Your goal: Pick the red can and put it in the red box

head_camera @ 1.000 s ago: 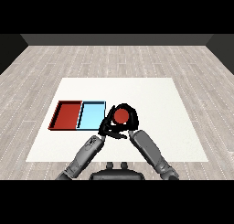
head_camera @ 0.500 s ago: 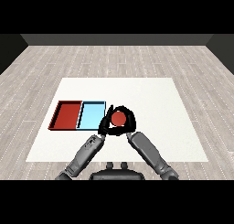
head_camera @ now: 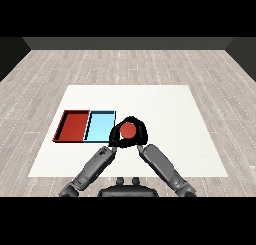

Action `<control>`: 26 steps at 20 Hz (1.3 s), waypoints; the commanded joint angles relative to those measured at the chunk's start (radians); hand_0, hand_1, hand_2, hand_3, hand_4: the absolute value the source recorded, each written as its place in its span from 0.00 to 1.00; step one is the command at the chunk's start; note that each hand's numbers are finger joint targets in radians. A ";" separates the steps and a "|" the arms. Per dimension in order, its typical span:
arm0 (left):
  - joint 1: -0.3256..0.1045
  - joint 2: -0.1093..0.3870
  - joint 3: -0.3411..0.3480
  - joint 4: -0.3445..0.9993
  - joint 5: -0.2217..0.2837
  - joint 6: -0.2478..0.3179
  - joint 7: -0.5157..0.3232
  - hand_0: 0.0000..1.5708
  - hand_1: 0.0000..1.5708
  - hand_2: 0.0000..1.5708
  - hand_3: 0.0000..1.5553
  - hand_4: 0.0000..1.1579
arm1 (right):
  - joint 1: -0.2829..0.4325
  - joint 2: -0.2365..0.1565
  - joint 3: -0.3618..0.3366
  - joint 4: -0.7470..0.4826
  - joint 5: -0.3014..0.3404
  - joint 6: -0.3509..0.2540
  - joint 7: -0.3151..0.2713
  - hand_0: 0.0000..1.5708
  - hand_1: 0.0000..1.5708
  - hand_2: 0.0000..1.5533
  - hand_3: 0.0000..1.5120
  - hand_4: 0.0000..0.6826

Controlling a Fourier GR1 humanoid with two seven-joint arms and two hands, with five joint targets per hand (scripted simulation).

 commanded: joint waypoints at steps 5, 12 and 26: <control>-0.006 -0.016 0.072 -0.023 -0.036 -0.018 -0.028 1.00 1.00 0.99 0.95 0.98 | 0.018 0.012 0.007 -0.047 -0.001 -0.006 0.029 0.95 0.95 0.93 0.92 0.95; 0.001 -0.022 0.034 -0.027 0.007 0.021 -0.141 1.00 1.00 1.00 0.97 0.99 | -0.012 0.013 -0.002 -0.003 0.051 -0.011 0.129 0.00 0.00 0.00 0.00 0.00; -0.021 -0.022 -0.034 -0.040 -0.006 0.136 -0.124 1.00 1.00 1.00 0.96 0.98 | 0.030 0.013 -0.076 -0.017 0.084 0.047 0.161 0.00 0.00 0.00 0.00 0.00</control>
